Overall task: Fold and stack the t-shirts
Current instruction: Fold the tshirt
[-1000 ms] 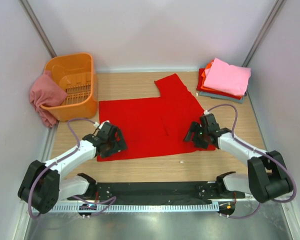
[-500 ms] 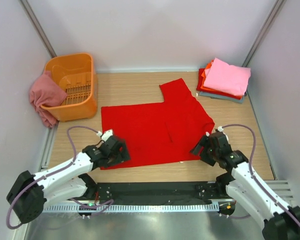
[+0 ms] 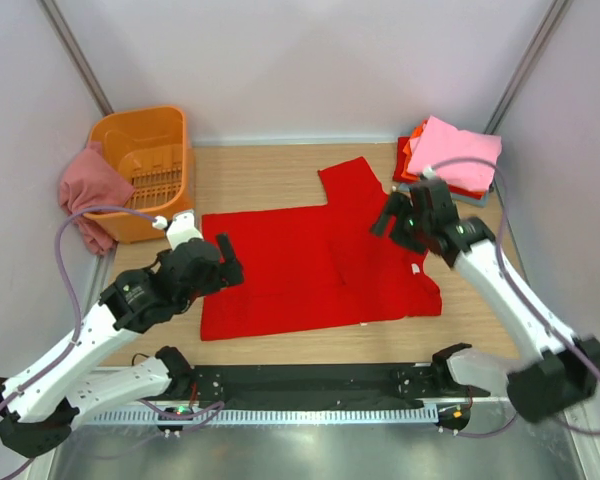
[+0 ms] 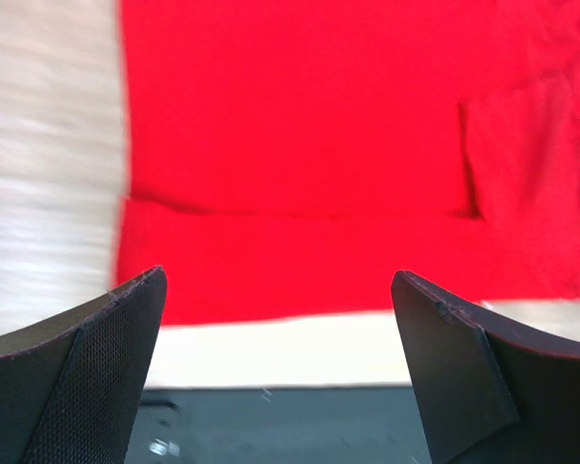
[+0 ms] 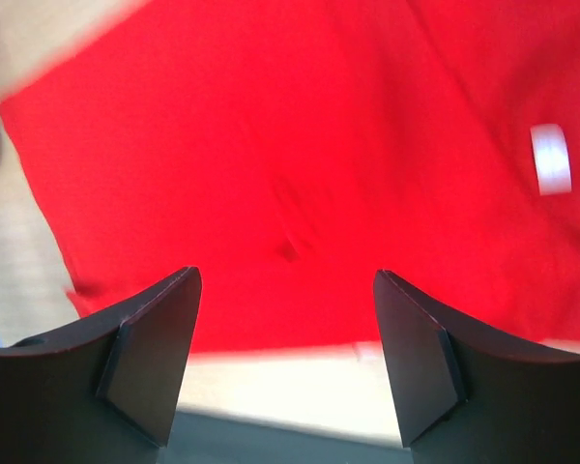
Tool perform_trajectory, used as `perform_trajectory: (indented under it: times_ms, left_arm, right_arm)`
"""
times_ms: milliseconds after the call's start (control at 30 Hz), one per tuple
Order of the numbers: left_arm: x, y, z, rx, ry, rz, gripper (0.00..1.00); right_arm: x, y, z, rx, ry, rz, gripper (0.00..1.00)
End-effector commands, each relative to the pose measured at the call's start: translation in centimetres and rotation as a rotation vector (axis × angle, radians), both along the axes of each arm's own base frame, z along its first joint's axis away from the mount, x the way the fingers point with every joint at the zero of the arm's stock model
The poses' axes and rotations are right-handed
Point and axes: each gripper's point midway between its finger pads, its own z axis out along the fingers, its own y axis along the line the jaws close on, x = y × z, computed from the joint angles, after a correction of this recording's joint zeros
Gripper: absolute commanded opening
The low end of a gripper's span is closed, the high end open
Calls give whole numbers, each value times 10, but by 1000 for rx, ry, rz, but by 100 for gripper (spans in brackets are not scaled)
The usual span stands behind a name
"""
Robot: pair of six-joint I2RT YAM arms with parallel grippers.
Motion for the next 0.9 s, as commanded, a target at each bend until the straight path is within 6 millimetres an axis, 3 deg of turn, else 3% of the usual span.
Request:
perform_trajectory:
  times_ms: [0,33,67,133,167,200,233,267,300,333,367,400,433,533,567,600,633,800,867]
  left_arm:
    - [10,46,7,317,-65,0,100]
    - [12,47,8,338,-73,-17,100]
    - [12,52,9,373,-91,-33,100]
    - [14,61,10,398,-110,-18,100]
    - [14,66,14,389,-132,1,100]
    - [14,67,16,390,-150,-19,100]
    - [16,64,15,376,-174,-23,100]
    - [15,66,17,360,-199,-21,100]
    - [18,65,17,355,-221,-25,100]
    - [18,66,14,360,-223,-25,100]
    - [18,67,17,350,-231,-21,100]
    - [18,68,18,344,-238,-13,100]
    - [18,69,15,347,-234,-13,100]
    - [19,65,10,357,-210,-31,100]
    - [20,64,9,364,-201,-29,100]
    - [21,63,6,368,-191,-33,100]
    - [22,62,4,378,-177,-38,100]
    - [24,59,-2,386,-149,-46,100]
    - [24,60,-4,388,-146,-46,100]
  right_arm:
    - [99,9,33,-155,-149,54,78]
    - [100,7,33,-163,-149,46,78]
    - [137,7,28,-199,-133,46,77]
    - [179,-3,20,-230,-130,63,75]
    - [207,-3,43,-221,-188,61,74]
    - [231,-3,3,-234,-111,81,74]
    - [245,-3,-4,-228,-101,107,74]
    - [276,-11,29,-231,-184,88,74]
    - [295,-5,-16,-219,-106,127,73]
    - [316,-5,20,-215,-186,119,73]
    - [329,-7,11,-220,-178,116,73]
    - [342,-10,-20,-235,-143,130,73]
    - [355,-12,-9,-238,-192,118,73]
    - [381,-17,-11,-223,-276,80,73]
    - [380,-18,-33,-224,-247,76,73]
    - [388,-17,-31,-215,-289,64,73]
    - [391,-15,-47,-208,-276,67,73]
    - [414,-4,-68,-162,-308,70,72]
    - [416,-4,-85,-161,-294,68,71]
